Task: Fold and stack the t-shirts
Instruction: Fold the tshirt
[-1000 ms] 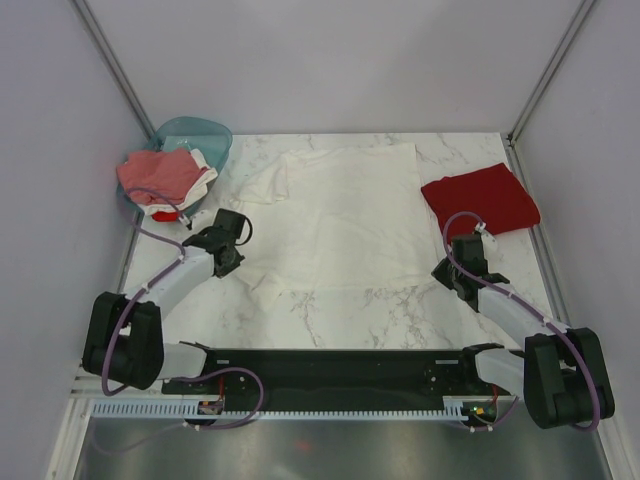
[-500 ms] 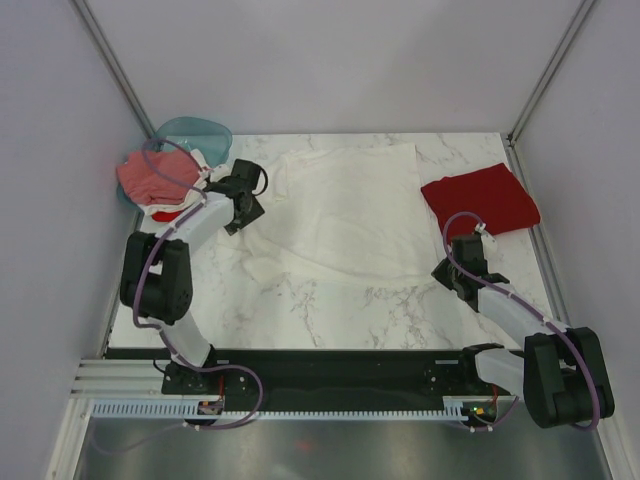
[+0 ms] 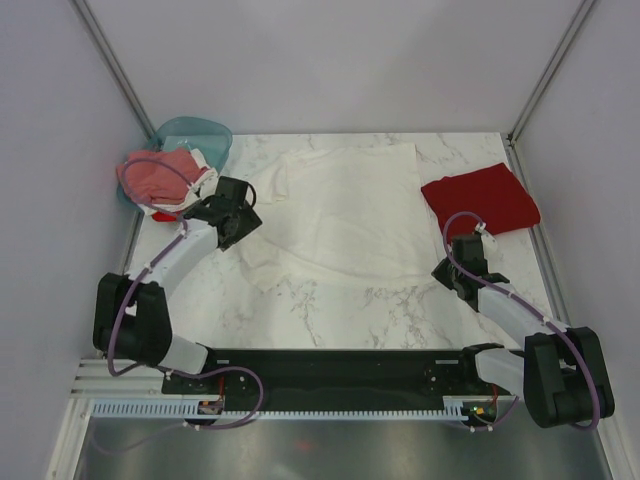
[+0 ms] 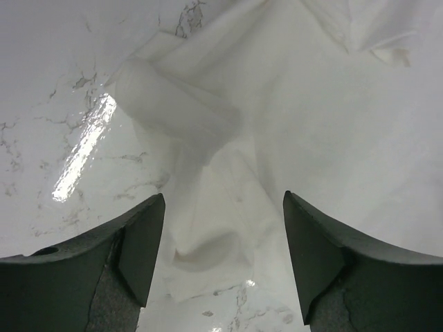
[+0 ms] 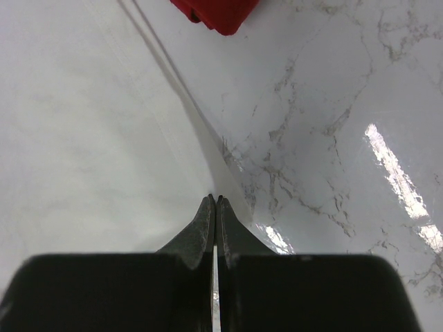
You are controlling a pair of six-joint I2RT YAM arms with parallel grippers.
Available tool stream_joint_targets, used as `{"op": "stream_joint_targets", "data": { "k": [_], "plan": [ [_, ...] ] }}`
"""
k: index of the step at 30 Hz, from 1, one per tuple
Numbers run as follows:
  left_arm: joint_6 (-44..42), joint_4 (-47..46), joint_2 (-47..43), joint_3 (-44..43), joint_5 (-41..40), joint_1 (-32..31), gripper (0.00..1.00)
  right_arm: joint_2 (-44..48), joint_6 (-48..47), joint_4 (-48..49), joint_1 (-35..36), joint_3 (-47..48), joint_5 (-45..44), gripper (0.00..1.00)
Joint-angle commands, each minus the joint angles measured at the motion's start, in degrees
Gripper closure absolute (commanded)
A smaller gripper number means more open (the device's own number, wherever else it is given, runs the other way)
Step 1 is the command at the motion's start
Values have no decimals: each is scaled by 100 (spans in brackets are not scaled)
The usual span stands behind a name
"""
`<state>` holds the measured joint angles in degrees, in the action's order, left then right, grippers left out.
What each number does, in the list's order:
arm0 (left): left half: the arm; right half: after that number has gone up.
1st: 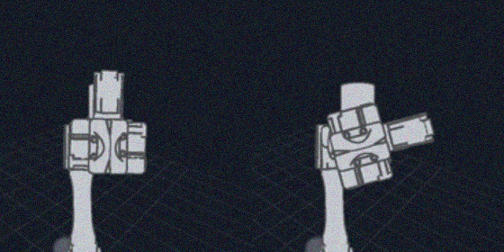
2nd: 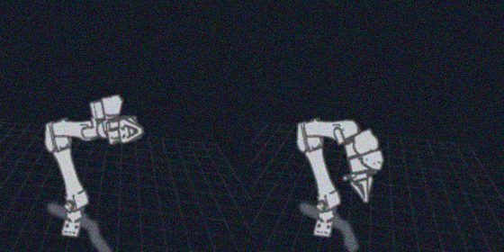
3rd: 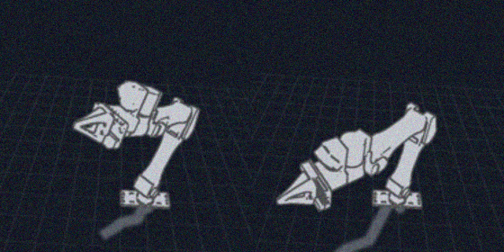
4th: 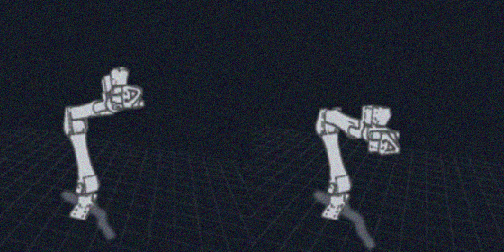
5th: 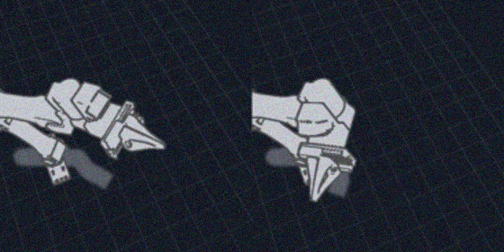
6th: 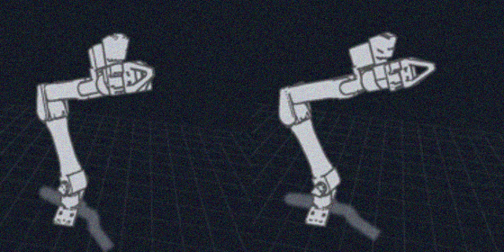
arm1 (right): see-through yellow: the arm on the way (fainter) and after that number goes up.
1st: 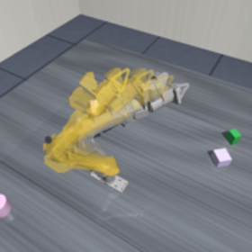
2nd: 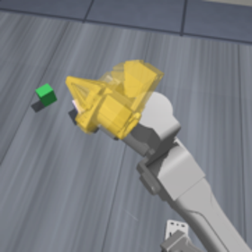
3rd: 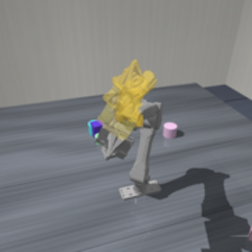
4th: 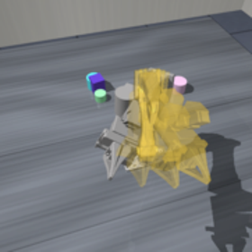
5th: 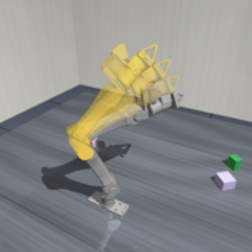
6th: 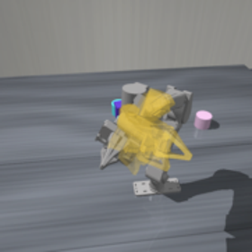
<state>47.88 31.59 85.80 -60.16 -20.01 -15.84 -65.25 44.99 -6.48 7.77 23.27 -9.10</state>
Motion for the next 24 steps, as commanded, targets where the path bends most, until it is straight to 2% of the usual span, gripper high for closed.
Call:
{"op": "stream_joint_targets", "data": {
  "k": [1,4,7,8,9,16,24],
  "plan": [
    [115,-180,-650,460,147,19,24,48,18,24,23,64,-136,100],
    [274,-189,-1133,1135,-37,19,28,74,10,15,14,55,-127,100],
    [511,-189,-1547,1698,-56,19,39,65,10,24,23,55,-127,100],
    [608,-189,-1827,1840,-47,19,46,48,10,24,23,55,-127,100],
    [739,-232,-1934,1981,-29,19,47,39,10,24,23,55,-109,100],
    [723,-575,-2392,2728,234,19,43,30,10,24,14,55,-92,100],
    [609,-935,-1752,2615,638,19,45,65,10,15,23,46,-100,100]
  ]
}}
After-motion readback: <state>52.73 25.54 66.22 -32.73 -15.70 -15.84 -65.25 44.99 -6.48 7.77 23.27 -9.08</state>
